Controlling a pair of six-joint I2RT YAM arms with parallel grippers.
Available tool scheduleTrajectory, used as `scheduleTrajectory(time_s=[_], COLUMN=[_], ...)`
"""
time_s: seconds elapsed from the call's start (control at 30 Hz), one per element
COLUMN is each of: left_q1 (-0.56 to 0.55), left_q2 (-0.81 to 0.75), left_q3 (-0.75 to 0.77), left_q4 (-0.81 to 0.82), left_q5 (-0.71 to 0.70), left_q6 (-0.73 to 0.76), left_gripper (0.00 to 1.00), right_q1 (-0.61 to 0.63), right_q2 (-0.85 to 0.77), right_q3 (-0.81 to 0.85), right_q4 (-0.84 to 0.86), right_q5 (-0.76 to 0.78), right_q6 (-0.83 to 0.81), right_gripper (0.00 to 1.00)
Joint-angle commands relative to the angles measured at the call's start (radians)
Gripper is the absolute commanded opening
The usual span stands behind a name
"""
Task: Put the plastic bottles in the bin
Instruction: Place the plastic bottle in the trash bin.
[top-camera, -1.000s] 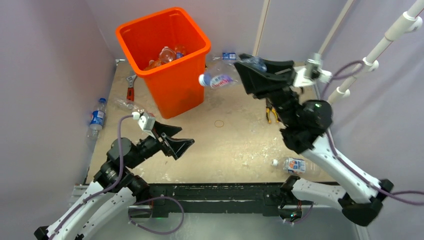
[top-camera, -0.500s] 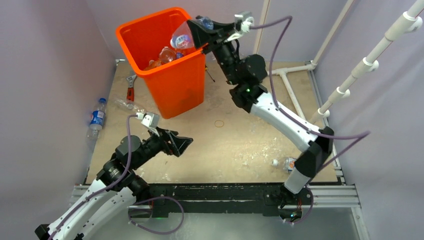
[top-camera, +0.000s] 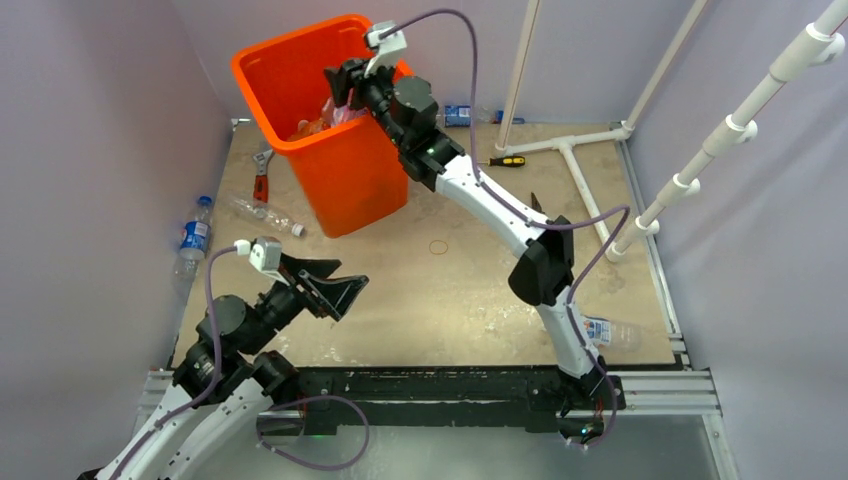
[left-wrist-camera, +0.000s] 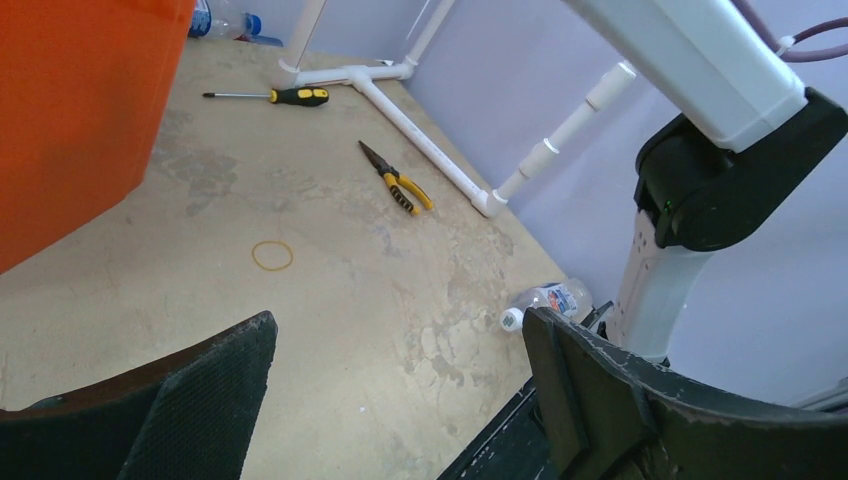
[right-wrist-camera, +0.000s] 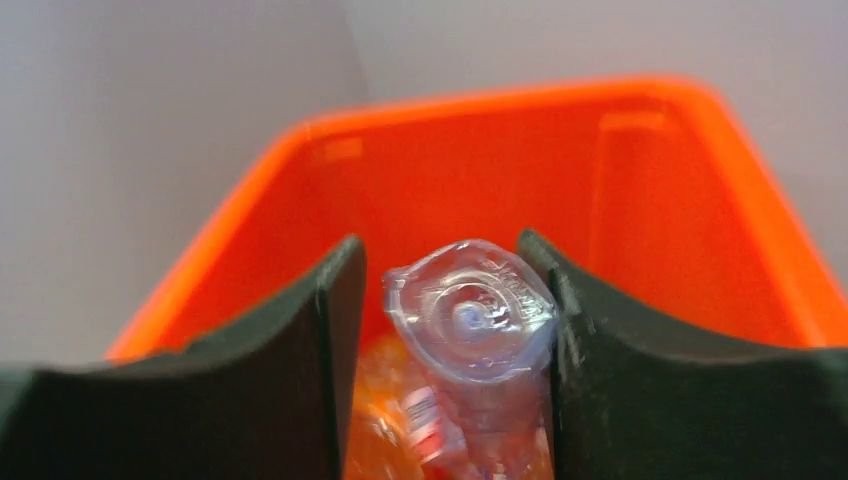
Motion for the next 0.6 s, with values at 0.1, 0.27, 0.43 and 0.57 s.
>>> scheduleTrajectory(time_s=[0.1,0.27,0.43,0.57], left_q1=[-0.001,-0.001,-0.001,-0.002], left_q2=[0.017,0.023,0.026,0.034], left_q3=[-0.012,-0.014,-0.014,-0.014], left_q4=[0.025,0.026,0.021,0.007], left_q5=[-0.018,-0.023,-0.024,-0.076], left_q6=[-0.022,-0.025,-0.028,-0.040], left_gripper=[0.93,0.93,0.93,0.93], right_q1=[0.003,0.004,0.005,0.024], right_q2=[0.010,-0.041,-0.169,-0.359], right_q3=[0.087,0.087,0.011,-0.190], right_q4=[-0.018,0.005,0.029,0.047], right_q5=[-0.061,-0.092,-0.115,-0.104], right_q6=[0.035,0.078,0.108,0.104], right_gripper=[0.81,0.95,0.98,0.98])
